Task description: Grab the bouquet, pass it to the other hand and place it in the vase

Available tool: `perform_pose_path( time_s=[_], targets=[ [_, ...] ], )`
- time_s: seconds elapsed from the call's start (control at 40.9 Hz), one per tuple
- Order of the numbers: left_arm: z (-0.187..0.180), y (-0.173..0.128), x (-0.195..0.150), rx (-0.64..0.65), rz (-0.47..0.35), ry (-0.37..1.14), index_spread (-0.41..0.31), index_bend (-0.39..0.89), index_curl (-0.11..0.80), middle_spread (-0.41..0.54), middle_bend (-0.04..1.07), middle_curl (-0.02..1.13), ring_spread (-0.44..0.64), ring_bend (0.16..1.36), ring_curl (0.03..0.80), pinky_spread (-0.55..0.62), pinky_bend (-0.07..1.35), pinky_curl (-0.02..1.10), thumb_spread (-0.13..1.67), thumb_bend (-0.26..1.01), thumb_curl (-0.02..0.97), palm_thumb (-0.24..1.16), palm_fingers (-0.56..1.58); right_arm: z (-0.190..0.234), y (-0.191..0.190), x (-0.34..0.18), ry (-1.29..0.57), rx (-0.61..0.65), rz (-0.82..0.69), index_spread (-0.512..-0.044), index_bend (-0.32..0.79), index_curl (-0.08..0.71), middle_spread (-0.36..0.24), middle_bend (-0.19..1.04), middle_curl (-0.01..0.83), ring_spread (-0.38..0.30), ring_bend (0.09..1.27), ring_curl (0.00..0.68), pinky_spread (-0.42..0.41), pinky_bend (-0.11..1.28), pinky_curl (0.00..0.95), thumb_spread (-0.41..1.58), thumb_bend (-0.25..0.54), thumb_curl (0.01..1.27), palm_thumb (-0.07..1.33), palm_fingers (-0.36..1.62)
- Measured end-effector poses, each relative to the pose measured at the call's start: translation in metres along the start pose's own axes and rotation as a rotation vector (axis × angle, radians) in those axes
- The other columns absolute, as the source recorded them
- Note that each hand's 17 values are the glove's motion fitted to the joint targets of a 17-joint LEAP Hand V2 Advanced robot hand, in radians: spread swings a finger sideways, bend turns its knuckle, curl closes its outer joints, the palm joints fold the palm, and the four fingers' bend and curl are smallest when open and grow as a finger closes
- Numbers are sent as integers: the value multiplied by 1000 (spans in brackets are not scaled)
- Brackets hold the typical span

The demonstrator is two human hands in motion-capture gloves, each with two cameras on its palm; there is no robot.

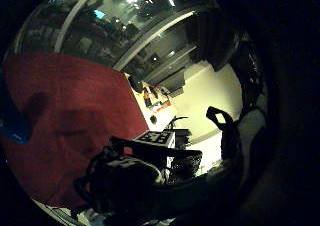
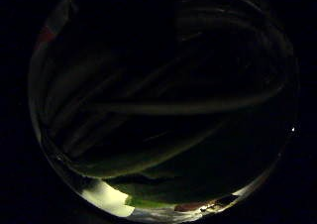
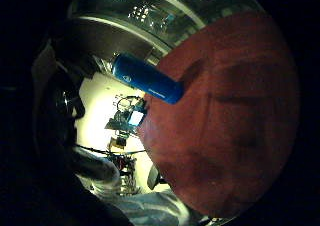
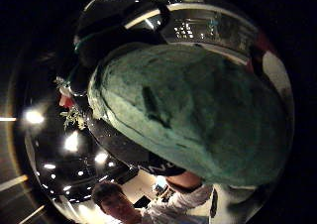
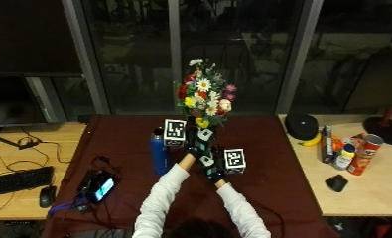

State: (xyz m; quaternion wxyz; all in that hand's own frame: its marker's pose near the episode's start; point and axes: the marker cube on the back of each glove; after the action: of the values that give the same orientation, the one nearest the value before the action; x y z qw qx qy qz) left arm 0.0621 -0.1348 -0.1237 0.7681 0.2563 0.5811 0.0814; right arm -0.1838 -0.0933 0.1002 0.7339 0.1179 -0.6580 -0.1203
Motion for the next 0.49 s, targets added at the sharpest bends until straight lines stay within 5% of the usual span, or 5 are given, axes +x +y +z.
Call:
perform_pose_path(
  time_s=[0.147, 0.342, 0.391, 0.415, 0.488],
  targets=[
    [-29, -10, 25, 16, -103, -48, -325, 493, 423, -313, 695, 537, -363, 749, 429, -379, 532, 414, 346, 22, 577, 804, 1472, -23, -7, -5, 155, -105, -257, -225, 235, 550, -174, 693, 551, -173, 860, 490, -260, 681, 474, 711, -64, 633, 891, 1105],
    [-88, -64, 47, 156, 32, -86, -352, 514, 463, -331, 726, 546, -383, 776, 452, -393, 566, 423, 242, -20, 625, 828, 1440, -58, -11, -8, 152, -208, -12, -292, 89, 480, -168, 429, 454, -133, 644, 434, -14, 571, 452, 895, -61, 544, 720, 477],
    [-101, -76, 51, 185, 37, -88, -356, 516, 470, -333, 731, 547, -388, 780, 456, -394, 572, 425, 226, -23, 634, 830, 1435, -64, -8, -13, 117, -213, 106, -320, 18, 428, -131, 284, 408, -62, 543, 396, 78, 690, 470, 925, -70, 519, 671, 176],
    [-108, -80, 53, 201, 26, -89, -359, 518, 475, -334, 736, 548, -390, 780, 457, -391, 573, 425, 219, -25, 639, 831, 1434, -67, -9, -15, 107, -210, 142, -317, 76, 443, -141, 344, 434, -86, 596, 427, 84, 659, 461, 937, -52, 516, 677, 326],
    [-130, -95, 60, 255, -26, -81, -364, 520, 485, -335, 743, 548, -393, 784, 461, -391, 579, 426, 202, -27, 651, 831, 1429, -78, -14, -18, 109, -198, 165, -351, 30, 375, -87, 211, 382, 20, 499, 380, 177, 766, 466, 967, -67, 480, 596, 7]
  ],
)
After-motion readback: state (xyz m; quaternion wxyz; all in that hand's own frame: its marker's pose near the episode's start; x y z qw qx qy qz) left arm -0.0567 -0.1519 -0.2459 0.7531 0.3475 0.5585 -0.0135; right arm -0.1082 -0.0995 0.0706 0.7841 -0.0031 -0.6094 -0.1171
